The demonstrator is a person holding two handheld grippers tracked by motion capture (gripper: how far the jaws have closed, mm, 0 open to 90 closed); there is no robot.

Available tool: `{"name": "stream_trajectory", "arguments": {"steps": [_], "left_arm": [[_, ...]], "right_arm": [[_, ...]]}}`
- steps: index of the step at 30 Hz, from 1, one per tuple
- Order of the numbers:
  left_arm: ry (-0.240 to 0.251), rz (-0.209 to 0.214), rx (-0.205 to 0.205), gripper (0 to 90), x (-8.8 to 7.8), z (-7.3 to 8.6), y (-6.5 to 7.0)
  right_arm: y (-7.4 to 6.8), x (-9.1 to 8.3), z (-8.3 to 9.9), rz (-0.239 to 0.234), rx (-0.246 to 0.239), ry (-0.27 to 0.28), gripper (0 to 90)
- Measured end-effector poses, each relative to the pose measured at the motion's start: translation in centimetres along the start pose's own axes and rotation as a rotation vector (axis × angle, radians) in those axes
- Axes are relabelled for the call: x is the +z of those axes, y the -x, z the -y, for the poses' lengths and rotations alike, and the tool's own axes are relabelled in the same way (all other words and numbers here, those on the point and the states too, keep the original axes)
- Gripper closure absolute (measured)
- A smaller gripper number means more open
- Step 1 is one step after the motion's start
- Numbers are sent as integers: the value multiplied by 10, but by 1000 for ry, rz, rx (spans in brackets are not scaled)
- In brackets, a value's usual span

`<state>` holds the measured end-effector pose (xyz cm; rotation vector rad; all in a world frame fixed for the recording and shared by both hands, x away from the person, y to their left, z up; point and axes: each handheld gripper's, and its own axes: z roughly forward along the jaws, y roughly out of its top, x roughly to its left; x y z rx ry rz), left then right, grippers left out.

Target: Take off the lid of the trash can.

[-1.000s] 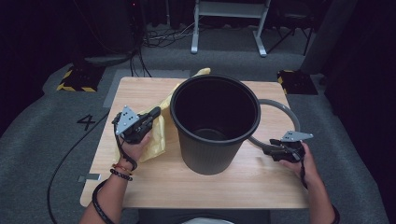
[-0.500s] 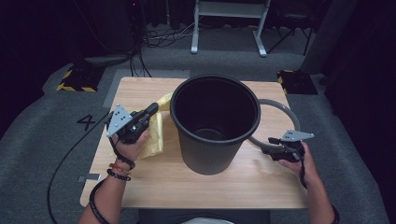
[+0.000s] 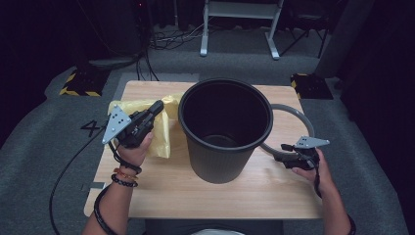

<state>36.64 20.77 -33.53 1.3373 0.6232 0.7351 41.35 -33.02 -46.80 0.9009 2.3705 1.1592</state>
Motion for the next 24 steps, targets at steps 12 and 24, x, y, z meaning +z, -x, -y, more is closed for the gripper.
{"name": "stream_trajectory", "arguments": {"steps": [12,24], "left_arm": [[86,28,31,899,0,-33,11],[124,180,78,900,15,-44,47]], "right_arm": [[-2,2,-1,-10,-2,-2,414],[-3,-1,-4,-14,-5,15,415]]}}
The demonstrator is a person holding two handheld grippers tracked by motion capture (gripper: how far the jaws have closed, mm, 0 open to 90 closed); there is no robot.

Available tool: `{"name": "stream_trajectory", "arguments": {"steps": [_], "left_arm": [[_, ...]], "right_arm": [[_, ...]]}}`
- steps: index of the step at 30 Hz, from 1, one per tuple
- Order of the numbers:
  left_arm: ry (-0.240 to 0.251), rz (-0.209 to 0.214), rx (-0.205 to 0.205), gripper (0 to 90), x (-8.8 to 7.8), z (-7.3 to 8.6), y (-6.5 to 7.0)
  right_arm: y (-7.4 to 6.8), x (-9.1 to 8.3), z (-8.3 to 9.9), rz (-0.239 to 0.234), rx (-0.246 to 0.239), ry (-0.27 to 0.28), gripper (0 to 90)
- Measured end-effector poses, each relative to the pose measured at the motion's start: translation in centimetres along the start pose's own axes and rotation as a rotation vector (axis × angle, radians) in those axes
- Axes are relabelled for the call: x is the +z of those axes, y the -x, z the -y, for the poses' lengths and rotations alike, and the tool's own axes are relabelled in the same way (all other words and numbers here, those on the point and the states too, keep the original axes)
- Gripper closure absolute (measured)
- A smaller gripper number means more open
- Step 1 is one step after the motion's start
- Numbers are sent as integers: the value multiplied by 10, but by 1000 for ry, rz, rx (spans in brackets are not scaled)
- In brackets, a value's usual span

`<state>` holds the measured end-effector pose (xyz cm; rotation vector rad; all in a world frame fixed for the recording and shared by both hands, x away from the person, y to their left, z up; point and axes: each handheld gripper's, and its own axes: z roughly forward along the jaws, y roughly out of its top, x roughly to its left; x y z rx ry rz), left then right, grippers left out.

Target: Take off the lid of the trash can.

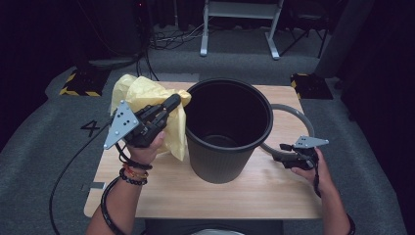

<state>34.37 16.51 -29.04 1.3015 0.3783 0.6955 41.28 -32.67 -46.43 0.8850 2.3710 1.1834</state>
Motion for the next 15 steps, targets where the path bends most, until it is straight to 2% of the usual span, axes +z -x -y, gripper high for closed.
{"name": "stream_trajectory", "arguments": {"steps": [8,11,15], "left_arm": [[-39,79,6,900,13,3,11],[-55,103,12,900,18,3,14],[-73,127,22,900,24,2,19]], "right_arm": [[0,-18,-12,12,-9,71,413],[-2,-31,-21,7,-8,129,409],[-8,-51,-35,14,-35,202,402]]}}
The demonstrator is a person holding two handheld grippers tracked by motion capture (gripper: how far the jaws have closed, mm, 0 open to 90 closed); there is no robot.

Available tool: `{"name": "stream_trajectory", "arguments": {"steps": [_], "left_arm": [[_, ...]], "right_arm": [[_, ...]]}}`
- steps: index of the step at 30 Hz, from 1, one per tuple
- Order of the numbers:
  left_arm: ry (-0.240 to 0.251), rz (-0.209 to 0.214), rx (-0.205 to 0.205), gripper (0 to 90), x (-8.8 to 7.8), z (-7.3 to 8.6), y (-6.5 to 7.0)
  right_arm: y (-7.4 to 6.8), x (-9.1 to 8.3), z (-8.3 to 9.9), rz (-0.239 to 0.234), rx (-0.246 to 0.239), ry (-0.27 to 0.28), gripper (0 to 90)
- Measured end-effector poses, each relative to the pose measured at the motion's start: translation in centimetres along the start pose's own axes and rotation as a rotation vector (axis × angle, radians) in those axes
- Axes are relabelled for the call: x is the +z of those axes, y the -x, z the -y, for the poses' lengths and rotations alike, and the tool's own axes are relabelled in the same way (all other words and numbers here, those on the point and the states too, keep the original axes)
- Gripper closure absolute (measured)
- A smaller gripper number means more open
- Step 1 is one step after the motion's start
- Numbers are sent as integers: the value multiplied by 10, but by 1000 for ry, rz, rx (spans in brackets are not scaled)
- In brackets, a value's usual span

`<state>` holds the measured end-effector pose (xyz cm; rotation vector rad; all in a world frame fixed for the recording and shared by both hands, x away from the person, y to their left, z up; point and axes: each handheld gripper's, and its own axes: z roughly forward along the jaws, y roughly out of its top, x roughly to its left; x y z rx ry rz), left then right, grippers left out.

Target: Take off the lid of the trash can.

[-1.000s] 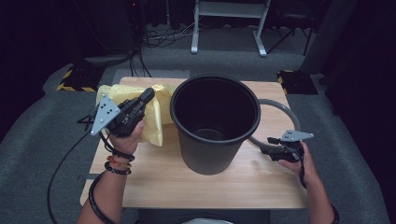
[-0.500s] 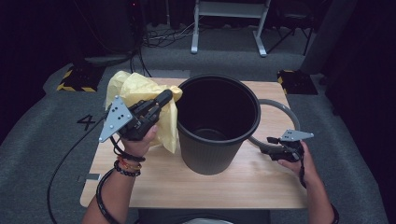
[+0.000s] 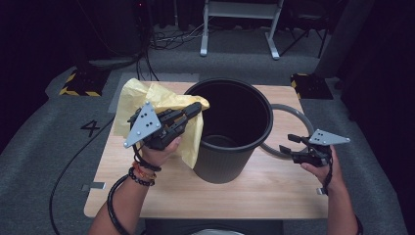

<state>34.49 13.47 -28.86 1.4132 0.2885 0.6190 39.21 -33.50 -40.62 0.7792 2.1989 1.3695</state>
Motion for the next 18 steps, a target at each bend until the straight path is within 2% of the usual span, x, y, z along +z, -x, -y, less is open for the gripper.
{"name": "stream_trajectory", "arguments": {"steps": [4,9,13,18], "left_arm": [[-15,27,8,900,4,-3,1],[-41,52,24,900,10,-6,4],[-69,81,44,900,18,-10,6],[-105,119,69,900,29,-13,10]], "right_arm": [[-7,-15,-20,2,-35,66,386],[-16,-30,-44,-27,-62,148,376],[-25,-33,-60,-37,-104,169,371],[-43,-35,-86,-80,-163,207,367]]}}
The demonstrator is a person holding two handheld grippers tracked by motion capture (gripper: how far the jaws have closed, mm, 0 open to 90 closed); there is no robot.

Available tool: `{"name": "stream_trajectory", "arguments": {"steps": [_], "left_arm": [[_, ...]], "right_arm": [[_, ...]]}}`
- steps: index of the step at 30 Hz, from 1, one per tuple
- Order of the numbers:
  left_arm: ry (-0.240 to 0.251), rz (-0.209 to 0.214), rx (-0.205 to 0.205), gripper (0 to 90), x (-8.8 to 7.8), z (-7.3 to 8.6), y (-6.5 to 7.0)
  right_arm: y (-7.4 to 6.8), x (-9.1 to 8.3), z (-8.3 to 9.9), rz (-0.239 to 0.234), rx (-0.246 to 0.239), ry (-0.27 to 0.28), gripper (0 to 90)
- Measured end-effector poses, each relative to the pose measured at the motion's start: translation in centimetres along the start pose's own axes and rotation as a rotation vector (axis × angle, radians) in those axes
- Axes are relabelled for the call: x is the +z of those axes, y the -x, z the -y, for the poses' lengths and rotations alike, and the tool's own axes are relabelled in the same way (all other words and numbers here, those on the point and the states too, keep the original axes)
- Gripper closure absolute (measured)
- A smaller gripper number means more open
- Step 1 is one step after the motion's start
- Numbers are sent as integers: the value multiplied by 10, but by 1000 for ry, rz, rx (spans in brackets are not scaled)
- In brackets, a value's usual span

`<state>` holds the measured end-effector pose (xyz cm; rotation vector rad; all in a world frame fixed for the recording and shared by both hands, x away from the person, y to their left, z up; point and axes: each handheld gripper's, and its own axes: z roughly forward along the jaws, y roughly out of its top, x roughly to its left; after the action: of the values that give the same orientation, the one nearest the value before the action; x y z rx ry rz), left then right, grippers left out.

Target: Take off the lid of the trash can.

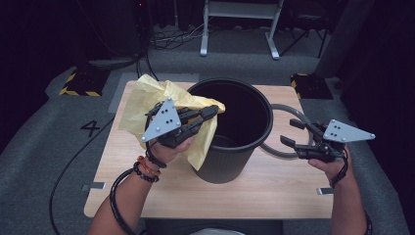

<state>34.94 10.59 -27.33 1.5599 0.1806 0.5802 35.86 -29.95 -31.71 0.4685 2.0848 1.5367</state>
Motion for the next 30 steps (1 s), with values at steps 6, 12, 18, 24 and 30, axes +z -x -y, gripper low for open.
{"name": "stream_trajectory", "arguments": {"steps": [6,12,18,24,30], "left_arm": [[-36,41,11,900,8,-2,1],[-65,59,24,900,10,-2,1],[-87,78,30,899,13,-1,4],[-107,111,51,900,14,-3,9],[-130,165,55,899,17,-4,14]], "right_arm": [[-20,17,-38,-59,-99,23,358],[-41,34,-69,-163,-165,59,356],[-59,52,-94,-177,-248,29,353],[-67,72,-103,-164,-289,-31,360],[-76,83,-100,-145,-340,-73,368]]}}
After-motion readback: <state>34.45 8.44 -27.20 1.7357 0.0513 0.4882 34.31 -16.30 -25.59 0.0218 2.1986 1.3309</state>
